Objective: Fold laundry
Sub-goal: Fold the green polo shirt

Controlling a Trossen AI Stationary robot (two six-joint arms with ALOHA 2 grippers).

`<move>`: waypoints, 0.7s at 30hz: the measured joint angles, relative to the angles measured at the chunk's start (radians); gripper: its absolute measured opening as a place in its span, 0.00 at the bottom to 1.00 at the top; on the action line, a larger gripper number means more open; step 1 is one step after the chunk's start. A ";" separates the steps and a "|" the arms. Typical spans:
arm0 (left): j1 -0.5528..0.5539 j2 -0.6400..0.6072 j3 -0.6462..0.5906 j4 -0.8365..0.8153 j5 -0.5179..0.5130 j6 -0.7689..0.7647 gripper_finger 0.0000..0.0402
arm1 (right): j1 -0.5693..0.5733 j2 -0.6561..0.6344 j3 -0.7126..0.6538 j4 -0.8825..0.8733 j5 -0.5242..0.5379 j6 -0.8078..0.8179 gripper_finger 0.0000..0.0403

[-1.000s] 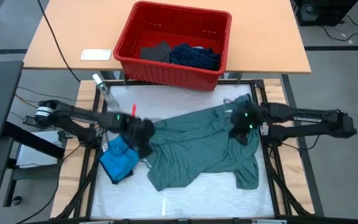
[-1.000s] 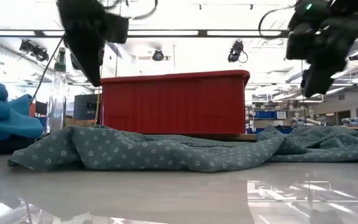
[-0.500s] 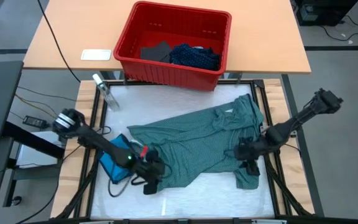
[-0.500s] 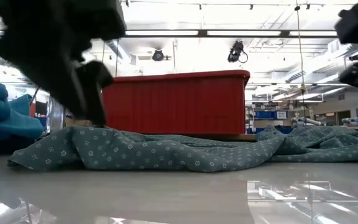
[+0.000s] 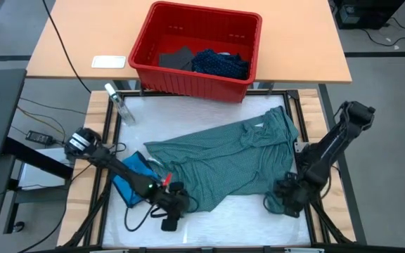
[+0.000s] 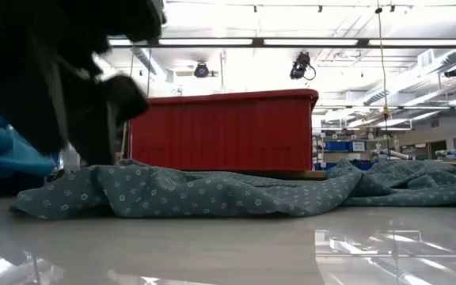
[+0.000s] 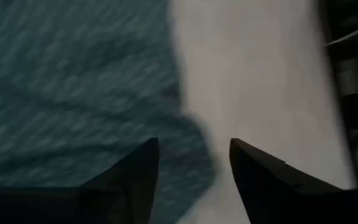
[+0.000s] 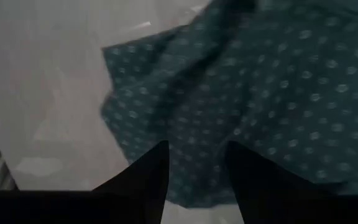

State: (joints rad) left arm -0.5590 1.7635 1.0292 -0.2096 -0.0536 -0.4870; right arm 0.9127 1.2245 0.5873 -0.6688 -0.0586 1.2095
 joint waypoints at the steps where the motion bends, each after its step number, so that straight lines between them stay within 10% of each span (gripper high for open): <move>1: -0.009 -0.002 0.002 0.005 0.000 0.000 0.48 | 0.012 0.015 0.000 0.024 0.008 0.023 0.42; 9: -0.026 0.080 0.004 -0.035 -0.057 -0.057 0.40 | 0.042 0.159 0.007 0.115 0.019 0.095 0.40; 13: -0.025 0.112 0.007 -0.021 -0.063 -0.126 0.28 | 0.041 0.189 0.010 0.115 -0.010 0.124 0.23; 16: -0.019 0.092 0.005 -0.014 -0.025 -0.195 0.10 | 0.041 0.154 0.028 0.110 -0.110 0.108 0.04; 21: -0.025 0.001 0.017 -0.059 0.141 -0.210 0.01 | 0.011 0.041 0.112 0.100 -0.417 0.104 0.02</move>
State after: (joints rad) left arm -0.5840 1.7646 1.0461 -0.2687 0.0873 -0.6974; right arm 0.9238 1.2651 0.6990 -0.5687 -0.4761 1.3137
